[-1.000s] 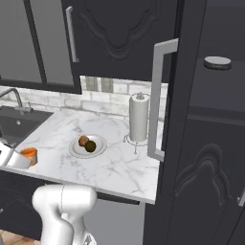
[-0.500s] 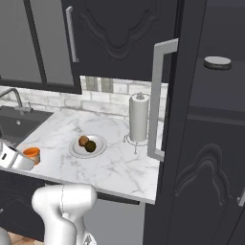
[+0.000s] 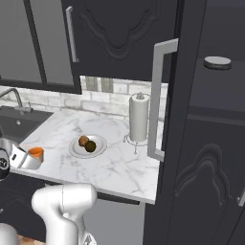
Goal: Pick the avocado and bread from the counter and place them on the plate. Then pick the jam from the cabinet and place it next to the plate. Lastly close the cabinet door.
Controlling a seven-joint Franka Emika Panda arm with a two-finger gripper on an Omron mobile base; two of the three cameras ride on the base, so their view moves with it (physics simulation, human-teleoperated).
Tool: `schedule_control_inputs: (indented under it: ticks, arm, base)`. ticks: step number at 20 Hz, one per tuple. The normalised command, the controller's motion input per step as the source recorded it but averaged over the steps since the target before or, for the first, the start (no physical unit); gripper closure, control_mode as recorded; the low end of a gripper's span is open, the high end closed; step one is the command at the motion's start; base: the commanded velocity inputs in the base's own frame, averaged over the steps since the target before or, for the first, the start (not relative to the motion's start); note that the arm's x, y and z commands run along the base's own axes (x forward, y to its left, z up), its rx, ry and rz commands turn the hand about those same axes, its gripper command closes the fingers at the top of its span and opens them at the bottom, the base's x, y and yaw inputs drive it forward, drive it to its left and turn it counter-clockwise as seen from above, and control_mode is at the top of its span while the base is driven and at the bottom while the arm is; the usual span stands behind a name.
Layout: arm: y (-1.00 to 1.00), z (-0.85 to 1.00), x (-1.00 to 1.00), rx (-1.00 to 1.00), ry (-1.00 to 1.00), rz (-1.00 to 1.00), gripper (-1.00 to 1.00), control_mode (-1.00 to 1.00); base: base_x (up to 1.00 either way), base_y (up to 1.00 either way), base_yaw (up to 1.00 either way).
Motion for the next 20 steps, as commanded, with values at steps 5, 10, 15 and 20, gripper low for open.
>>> schedule_control_inputs:
  ticks: [5, 10, 15, 20]
  arm:
    - [-0.04, -0.44, 0.22, 0.05, -0.09, 0.08, 1.0, -1.0]
    - [-0.13, -0.39, 0.22, 0.05, -0.08, 0.06, 1.0, -1.0]
    - [-0.14, -0.26, 0.18, 0.06, -0.07, 0.03, 1.0, -1.0]
    - [-0.01, -0.25, 0.2, 0.04, -0.04, 0.01, 1.0, -1.0]
  base:
    - [0.0, 0.0, 0.0]
    - [0.0, 0.0, 0.0]
    - [0.0, 0.0, 0.0]
    - [0.0, 0.0, 0.0]
